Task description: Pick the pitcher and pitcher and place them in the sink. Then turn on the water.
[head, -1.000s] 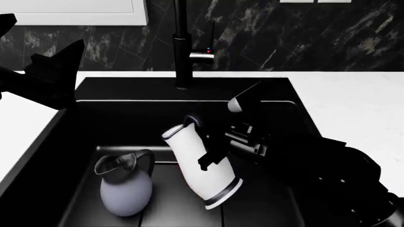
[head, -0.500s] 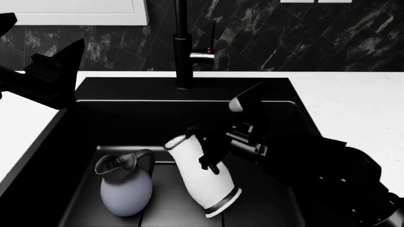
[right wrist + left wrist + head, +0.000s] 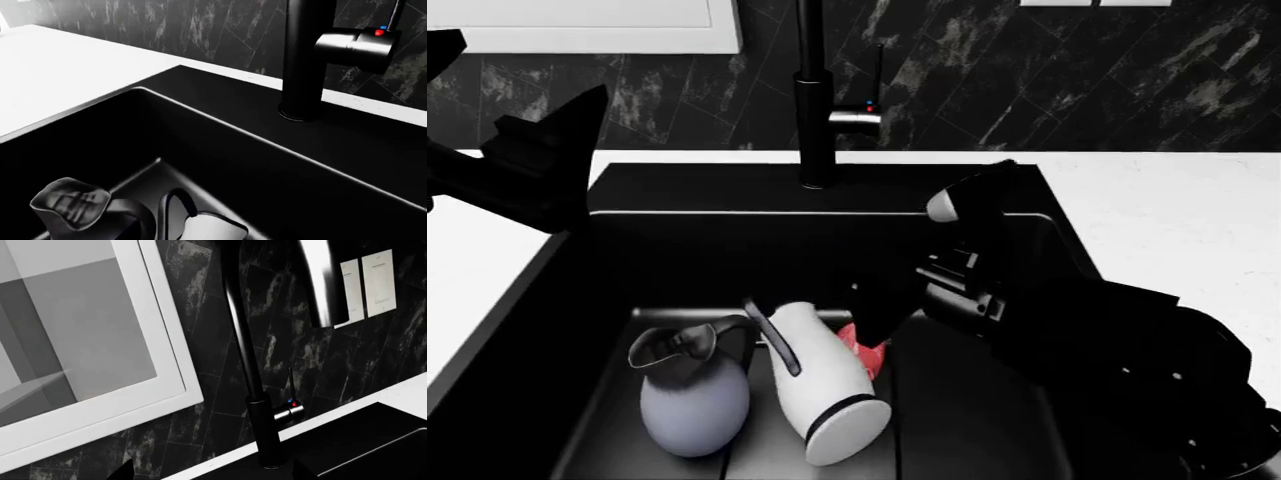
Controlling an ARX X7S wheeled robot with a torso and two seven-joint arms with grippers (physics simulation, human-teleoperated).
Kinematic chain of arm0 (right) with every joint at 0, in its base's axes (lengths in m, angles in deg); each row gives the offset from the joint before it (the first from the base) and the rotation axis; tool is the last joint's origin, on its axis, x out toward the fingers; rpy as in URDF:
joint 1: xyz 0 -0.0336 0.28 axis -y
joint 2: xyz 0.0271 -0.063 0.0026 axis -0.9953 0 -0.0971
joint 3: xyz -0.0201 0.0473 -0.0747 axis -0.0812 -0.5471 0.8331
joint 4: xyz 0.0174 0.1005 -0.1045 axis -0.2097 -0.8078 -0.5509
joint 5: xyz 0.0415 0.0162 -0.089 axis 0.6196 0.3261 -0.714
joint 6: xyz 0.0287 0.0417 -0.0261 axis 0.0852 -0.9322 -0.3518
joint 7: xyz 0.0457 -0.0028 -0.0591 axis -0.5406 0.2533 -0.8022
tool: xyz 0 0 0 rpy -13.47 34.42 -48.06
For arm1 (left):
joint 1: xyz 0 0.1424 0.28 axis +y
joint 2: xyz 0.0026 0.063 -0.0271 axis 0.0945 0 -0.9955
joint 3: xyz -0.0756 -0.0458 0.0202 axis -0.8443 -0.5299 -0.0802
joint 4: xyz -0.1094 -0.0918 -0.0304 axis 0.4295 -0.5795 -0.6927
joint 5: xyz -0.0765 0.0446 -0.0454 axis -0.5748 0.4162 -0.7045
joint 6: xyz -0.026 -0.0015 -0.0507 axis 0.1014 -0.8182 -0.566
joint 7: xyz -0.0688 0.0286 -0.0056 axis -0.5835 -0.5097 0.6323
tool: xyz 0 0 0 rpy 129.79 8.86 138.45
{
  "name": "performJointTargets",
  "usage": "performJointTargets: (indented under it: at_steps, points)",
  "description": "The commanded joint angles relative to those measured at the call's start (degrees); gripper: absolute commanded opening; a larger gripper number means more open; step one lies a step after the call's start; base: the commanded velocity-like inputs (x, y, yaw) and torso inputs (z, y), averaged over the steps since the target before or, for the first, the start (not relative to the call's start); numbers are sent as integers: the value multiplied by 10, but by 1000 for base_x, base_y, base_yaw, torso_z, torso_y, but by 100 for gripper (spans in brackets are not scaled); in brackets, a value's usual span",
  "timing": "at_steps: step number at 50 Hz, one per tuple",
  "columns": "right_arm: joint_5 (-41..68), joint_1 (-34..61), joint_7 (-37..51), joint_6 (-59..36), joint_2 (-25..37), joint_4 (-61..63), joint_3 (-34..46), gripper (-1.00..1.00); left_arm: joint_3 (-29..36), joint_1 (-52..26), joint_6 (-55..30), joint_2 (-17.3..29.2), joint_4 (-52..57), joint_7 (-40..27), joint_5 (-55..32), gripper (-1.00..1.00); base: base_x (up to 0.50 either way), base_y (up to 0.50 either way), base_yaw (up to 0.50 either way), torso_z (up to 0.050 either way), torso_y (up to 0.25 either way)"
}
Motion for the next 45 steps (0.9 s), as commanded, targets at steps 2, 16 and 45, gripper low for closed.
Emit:
performJointTargets:
  at_steps: [2, 16, 45]
  points:
    - [26, -140, 20, -2, -60, 40, -160, 100, 2, -3, 3, -1, 0, -2, -1, 100, 0, 0, 0, -23, 0]
    - [4, -40, 78, 28, -77, 89, -202, 100, -33, 40, 37, 6, 9, -11, 9, 100, 0, 0, 0, -21, 0]
    - [-197, 134, 67, 119, -197, -154, -153, 100, -82, 74, 98, -17, 57, -70, 63, 100, 0, 0, 0, -4, 0]
